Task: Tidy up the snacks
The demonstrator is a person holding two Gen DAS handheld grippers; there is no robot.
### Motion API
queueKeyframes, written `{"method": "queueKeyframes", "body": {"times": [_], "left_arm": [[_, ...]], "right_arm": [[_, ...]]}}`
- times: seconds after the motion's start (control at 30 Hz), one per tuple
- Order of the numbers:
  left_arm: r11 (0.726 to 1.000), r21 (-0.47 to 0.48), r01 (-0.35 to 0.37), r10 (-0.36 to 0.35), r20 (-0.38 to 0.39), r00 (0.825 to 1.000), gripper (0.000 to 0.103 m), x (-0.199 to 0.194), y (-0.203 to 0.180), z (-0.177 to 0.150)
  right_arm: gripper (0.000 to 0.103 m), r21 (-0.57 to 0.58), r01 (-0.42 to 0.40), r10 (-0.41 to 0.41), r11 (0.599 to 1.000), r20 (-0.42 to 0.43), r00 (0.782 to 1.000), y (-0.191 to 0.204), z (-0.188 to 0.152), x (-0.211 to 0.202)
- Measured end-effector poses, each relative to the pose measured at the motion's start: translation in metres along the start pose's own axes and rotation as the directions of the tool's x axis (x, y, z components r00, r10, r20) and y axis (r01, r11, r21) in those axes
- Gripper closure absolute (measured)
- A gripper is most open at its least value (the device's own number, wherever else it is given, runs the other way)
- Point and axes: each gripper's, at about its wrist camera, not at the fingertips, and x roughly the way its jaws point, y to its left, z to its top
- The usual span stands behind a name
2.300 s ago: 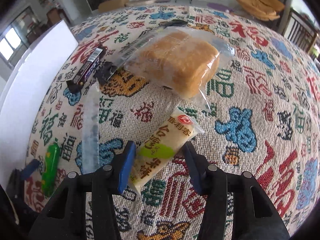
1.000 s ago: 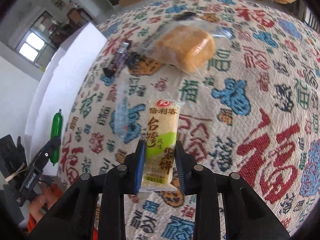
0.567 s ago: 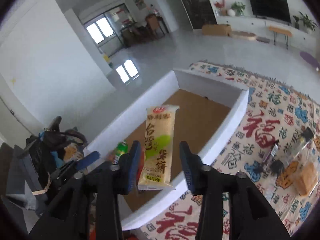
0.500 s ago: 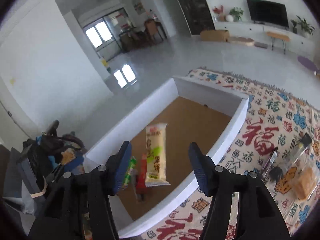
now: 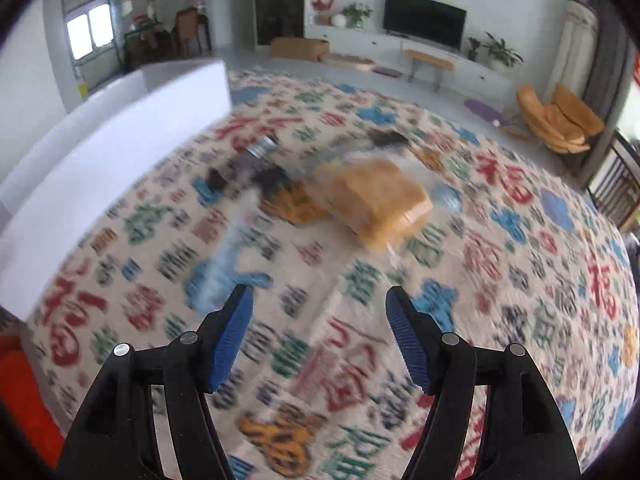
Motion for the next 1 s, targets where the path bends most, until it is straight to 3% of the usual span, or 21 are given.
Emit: {"method": "queueKeyframes", "body": {"times": [0.17, 0.33, 0.47, 1.0], "left_arm": [[0.997, 0.025, -0.068, 0.071, -0.146, 0.987, 0.001, 0.083, -0.025, -0.013], [0.987, 0.022, -0.158, 0.159, -0.144, 0.977, 0.001, 0.120, -0.019, -0.012], [0.978, 0.042, -0.206, 0.209, -0.102, 0.973, 0.001, 0.126, -0.010, -0.018], [0.976, 0.058, -0.210, 0.214, -0.095, 0.972, 0.000, 0.125, -0.010, -0.021]], "right_arm": [[0.031, 0.114, 0.073, -0.071, 0.991, -0.020, 0.997, -0.058, -0.055, 0.008], [0.027, 0.180, 0.054, -0.058, 0.982, 0.017, 0.998, -0.075, -0.068, 0.010], [0.021, 0.174, 0.086, -0.088, 0.981, 0.004, 0.996, -0.073, -0.066, 0.014], [0.019, 0.182, 0.084, -0.086, 0.980, 0.004, 0.996, -0.074, -0.068, 0.016]]}}
